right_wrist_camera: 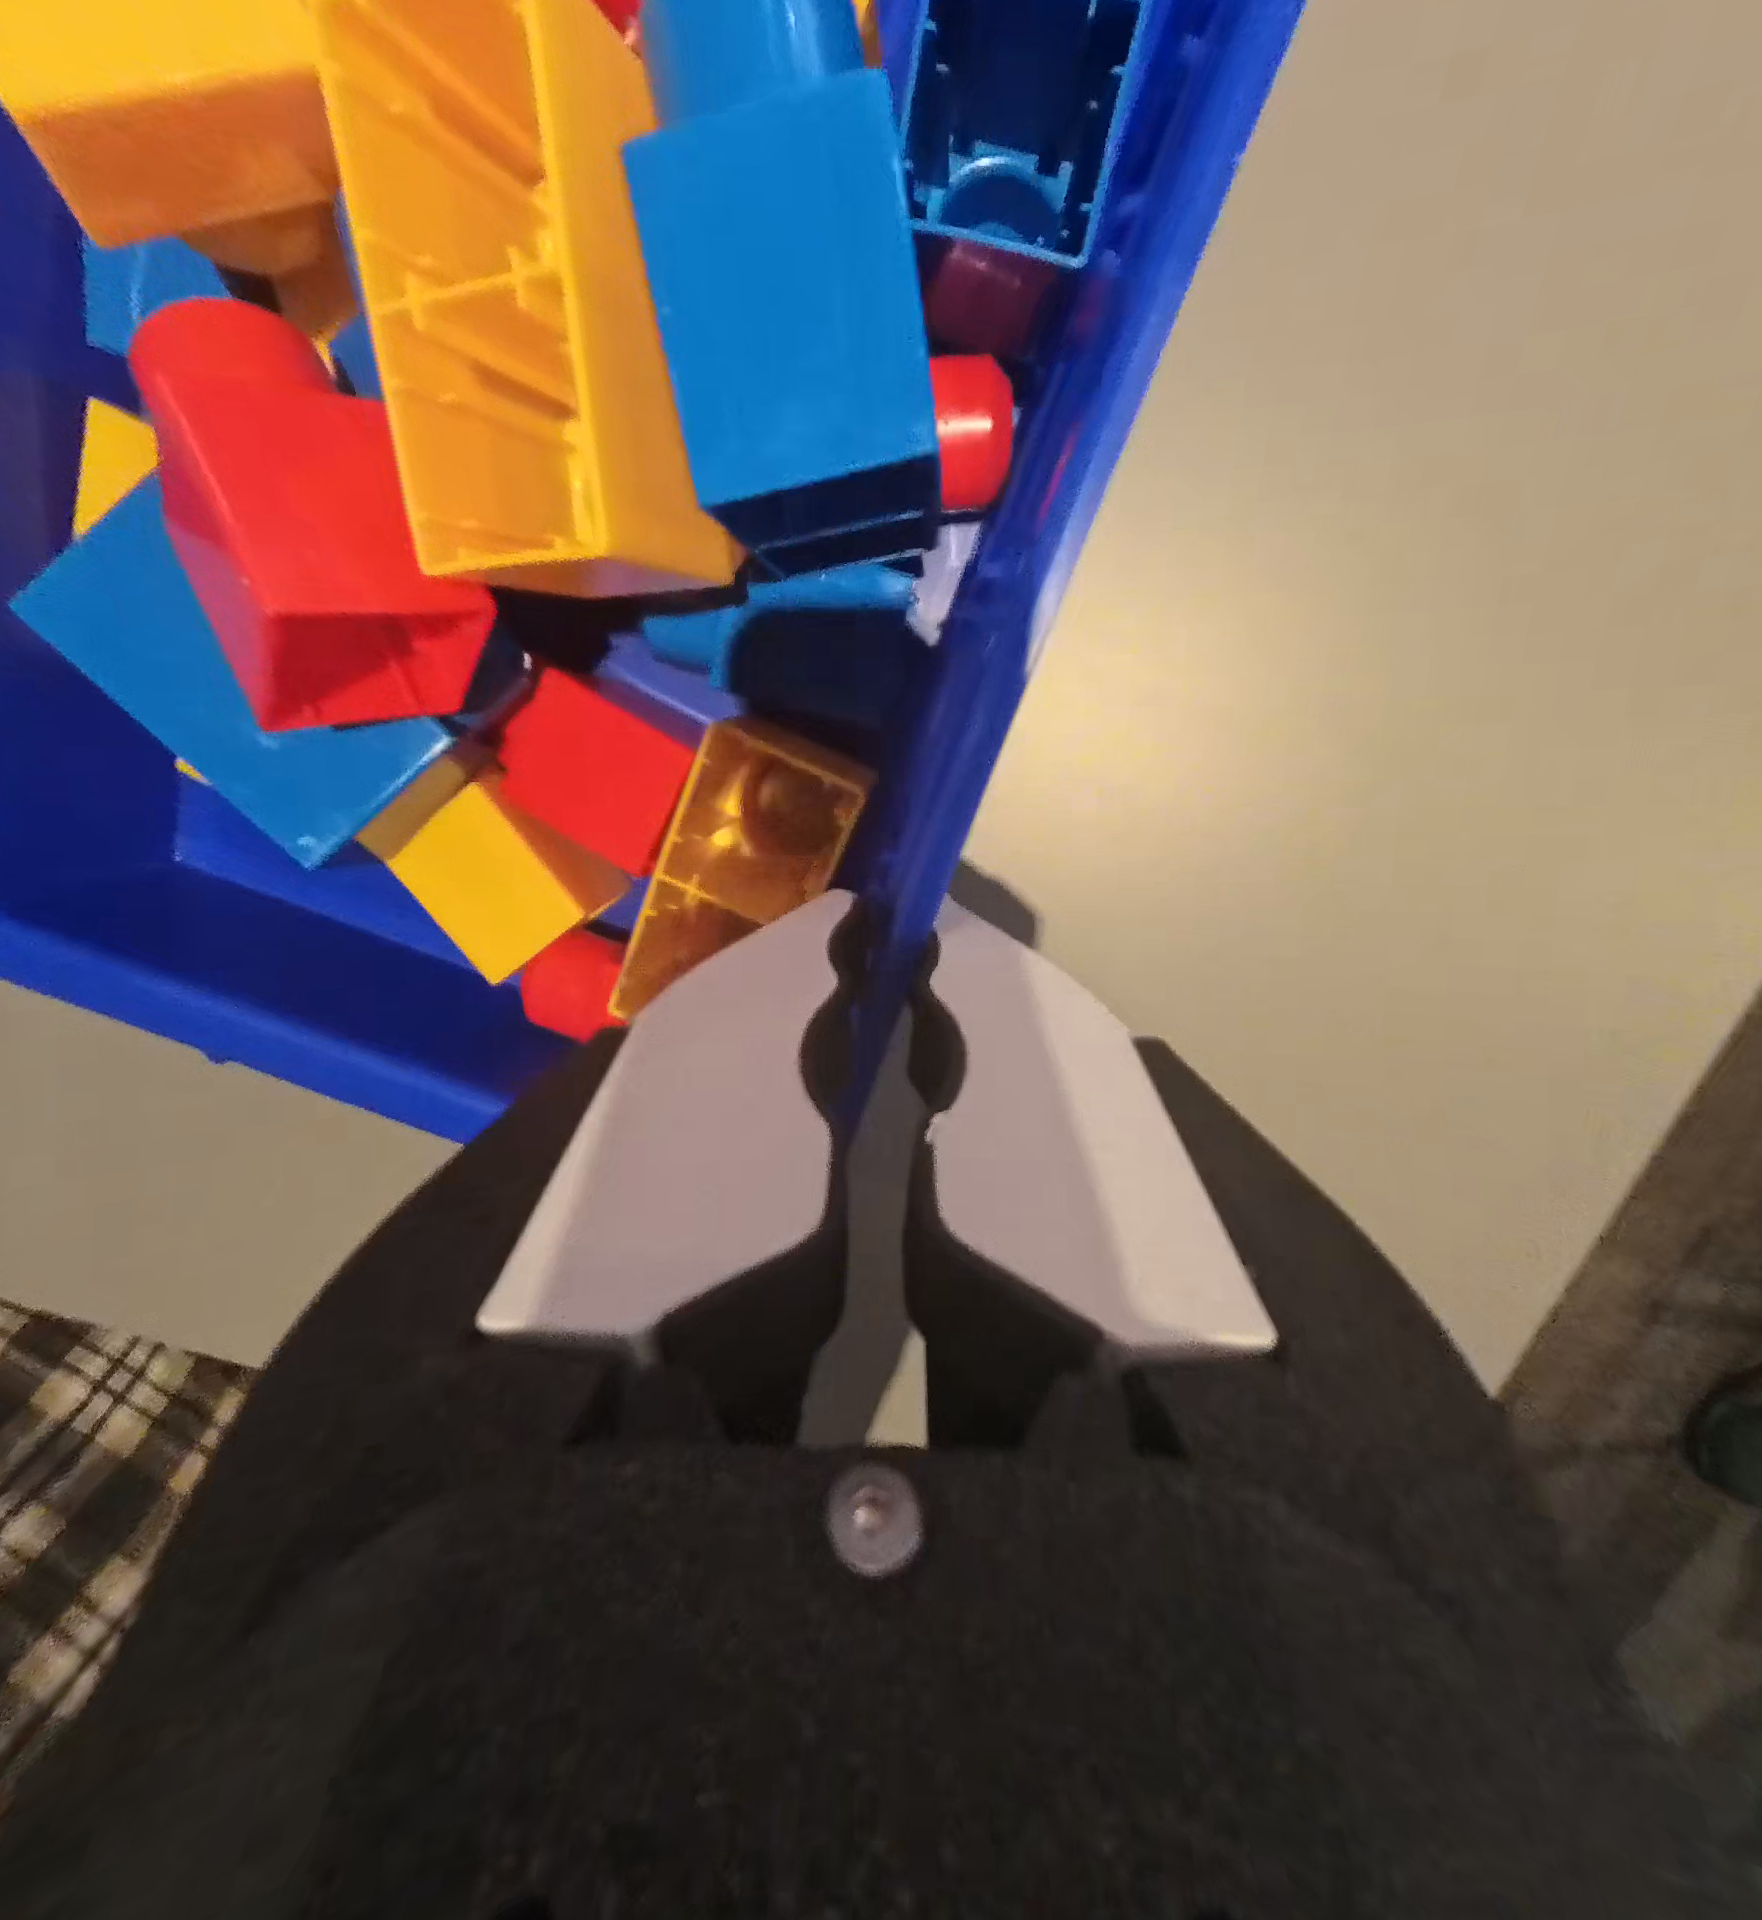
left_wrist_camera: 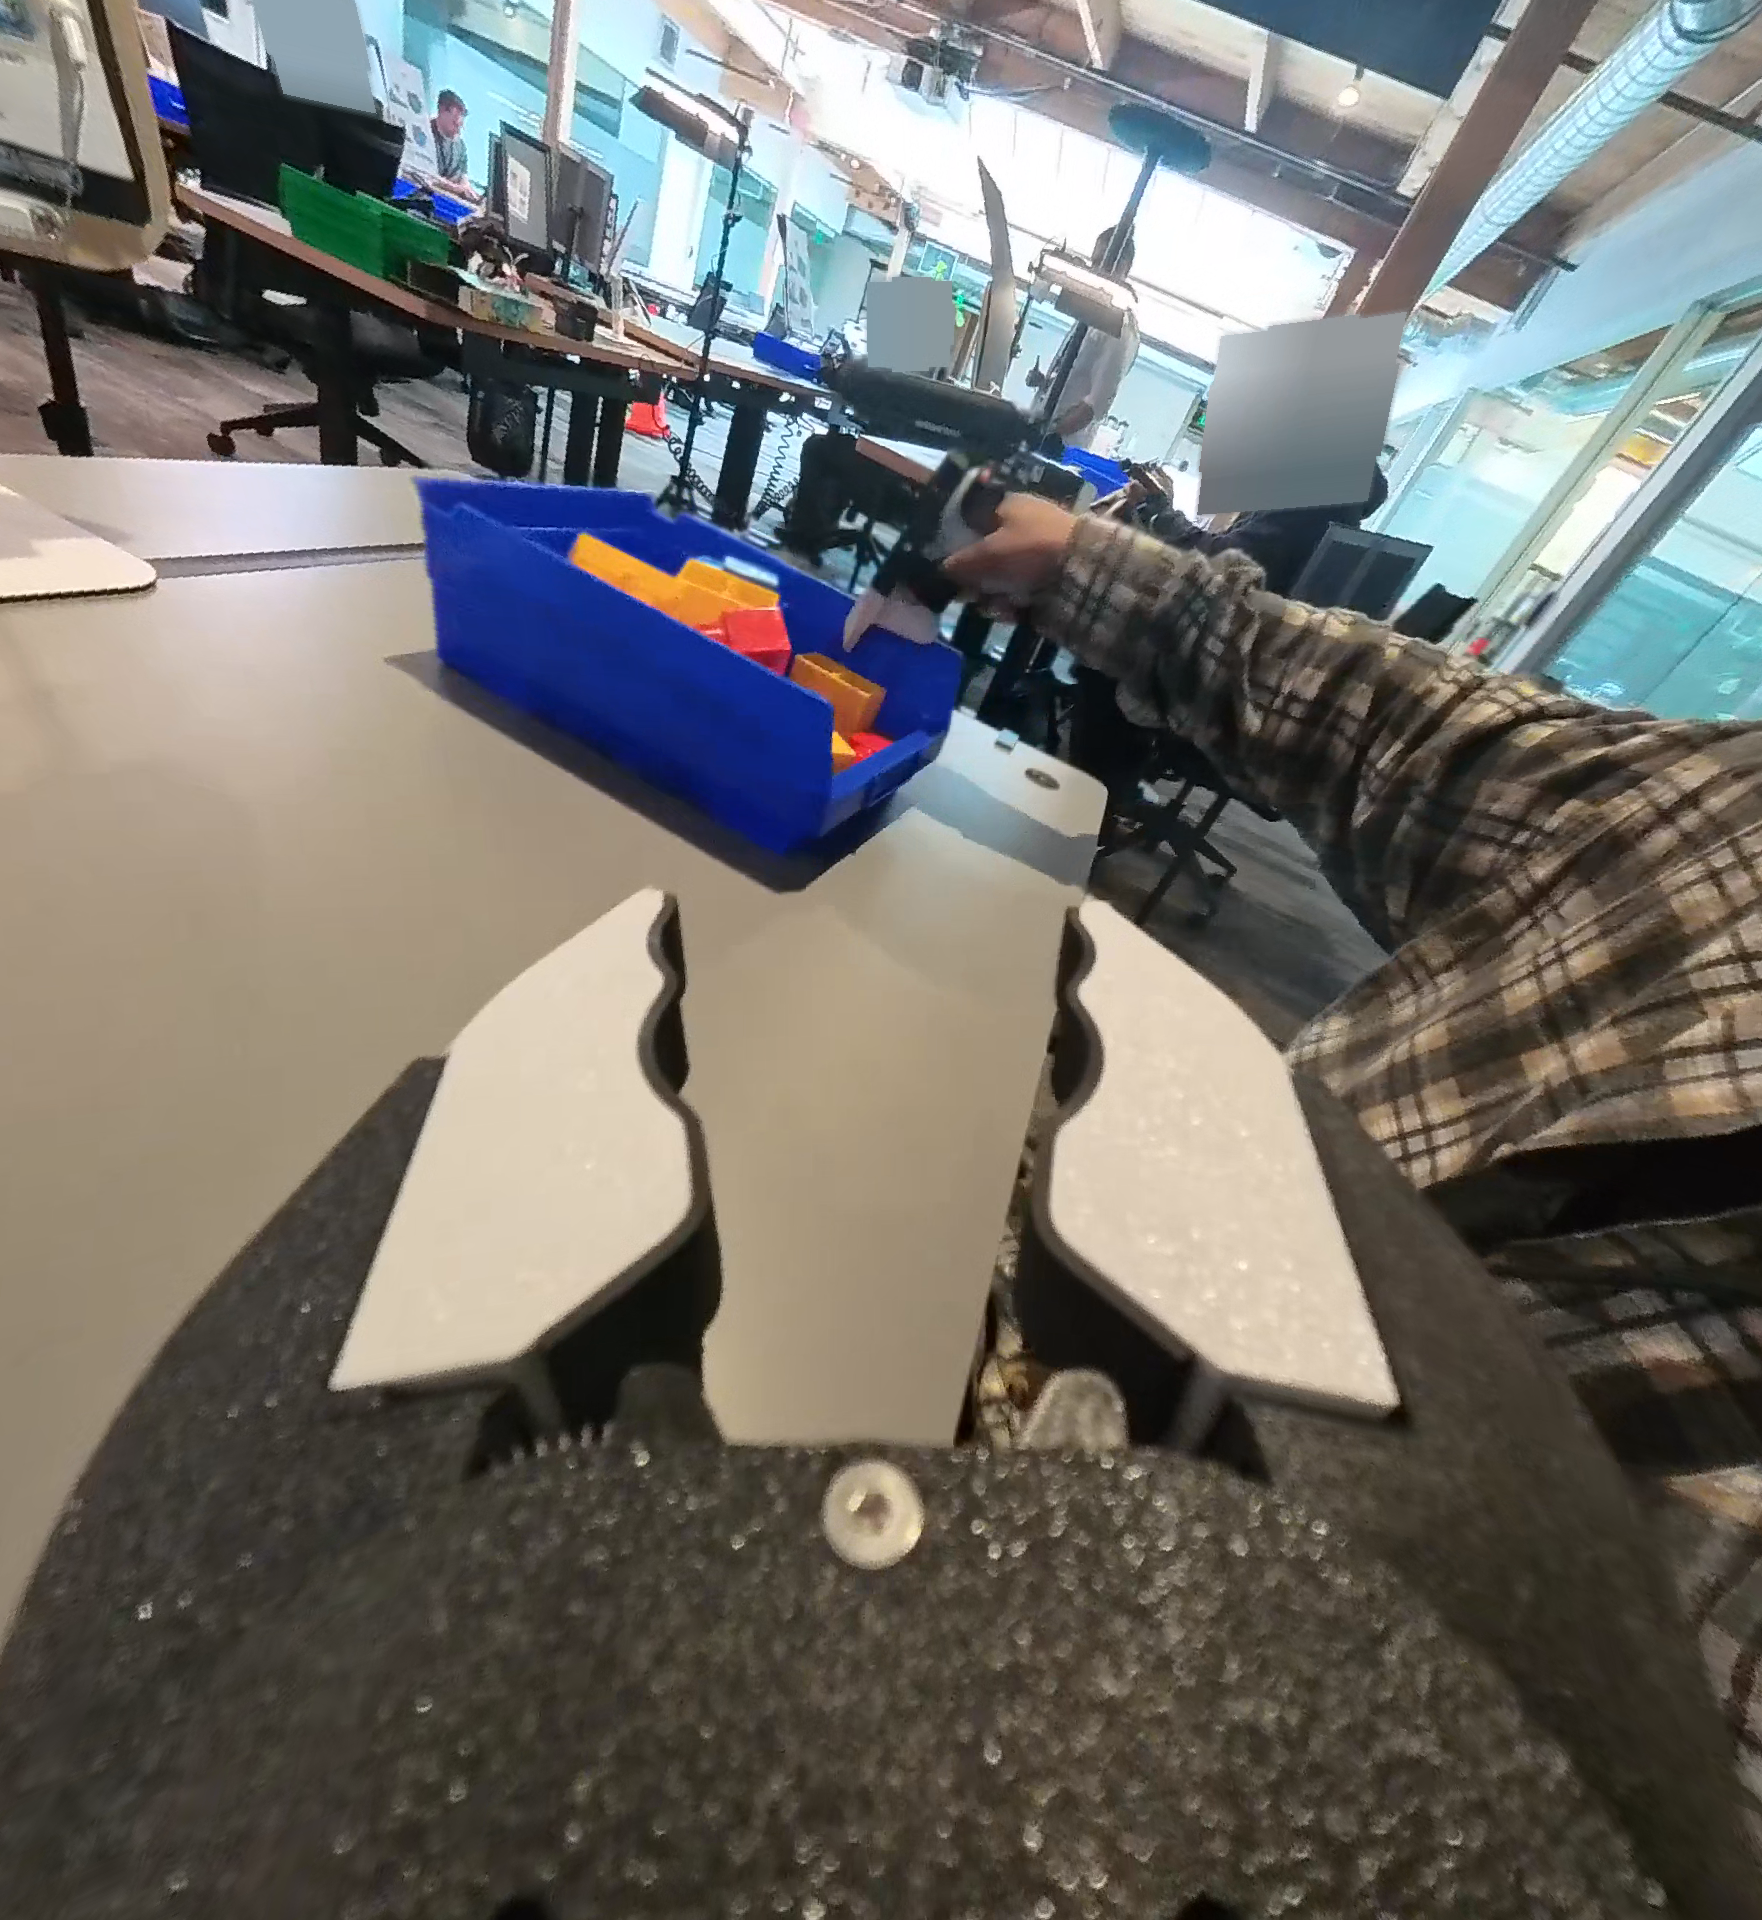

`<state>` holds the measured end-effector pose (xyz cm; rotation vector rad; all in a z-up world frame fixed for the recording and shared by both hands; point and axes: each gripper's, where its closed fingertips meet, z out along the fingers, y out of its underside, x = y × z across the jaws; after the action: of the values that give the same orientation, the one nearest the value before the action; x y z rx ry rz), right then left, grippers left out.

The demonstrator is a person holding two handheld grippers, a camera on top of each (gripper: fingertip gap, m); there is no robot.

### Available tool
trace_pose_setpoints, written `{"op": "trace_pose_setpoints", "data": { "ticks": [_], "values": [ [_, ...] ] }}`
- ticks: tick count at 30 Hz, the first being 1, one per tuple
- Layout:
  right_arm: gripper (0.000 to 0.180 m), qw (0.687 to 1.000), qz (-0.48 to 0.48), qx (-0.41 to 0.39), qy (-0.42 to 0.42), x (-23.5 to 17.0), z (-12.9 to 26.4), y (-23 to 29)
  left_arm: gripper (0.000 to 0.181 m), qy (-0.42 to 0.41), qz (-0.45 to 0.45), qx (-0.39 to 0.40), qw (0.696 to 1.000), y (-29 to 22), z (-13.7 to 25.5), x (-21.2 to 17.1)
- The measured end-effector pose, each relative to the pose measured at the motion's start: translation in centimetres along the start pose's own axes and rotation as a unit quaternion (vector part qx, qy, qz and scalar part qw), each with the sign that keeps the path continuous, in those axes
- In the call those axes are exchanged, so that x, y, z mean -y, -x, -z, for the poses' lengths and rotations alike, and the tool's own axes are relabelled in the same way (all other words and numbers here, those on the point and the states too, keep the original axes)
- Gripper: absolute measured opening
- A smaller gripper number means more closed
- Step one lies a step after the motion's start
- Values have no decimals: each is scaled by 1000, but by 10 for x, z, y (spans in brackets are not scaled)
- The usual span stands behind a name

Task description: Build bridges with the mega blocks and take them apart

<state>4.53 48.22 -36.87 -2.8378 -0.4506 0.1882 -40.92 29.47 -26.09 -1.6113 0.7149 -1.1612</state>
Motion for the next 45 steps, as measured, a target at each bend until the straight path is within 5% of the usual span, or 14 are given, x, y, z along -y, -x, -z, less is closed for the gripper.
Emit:
{"op": "trace_pose_setpoints", "data": {
  "ticks": [21, 36, 40, 45],
  "values": [
    [6, 996, 79, 40, 19, 60, -38, 242, 67, -25, 32, -7, 999, 8, 31, -2],
    [11, 993, 64, 98, 30, 74, -46, 339, 68, -54, 51, 13, 997, 19, 62, 7],
    [32, 975, 49, 216, -35, 84, -18, 346, 75, -39, 30, 79, 996, 29, 91, 20],
    [36, 928, 61, 333, -157, 76, 37, 327, 84, 20, -22, 306, 952, 90, 186, 60]
  ]
}}
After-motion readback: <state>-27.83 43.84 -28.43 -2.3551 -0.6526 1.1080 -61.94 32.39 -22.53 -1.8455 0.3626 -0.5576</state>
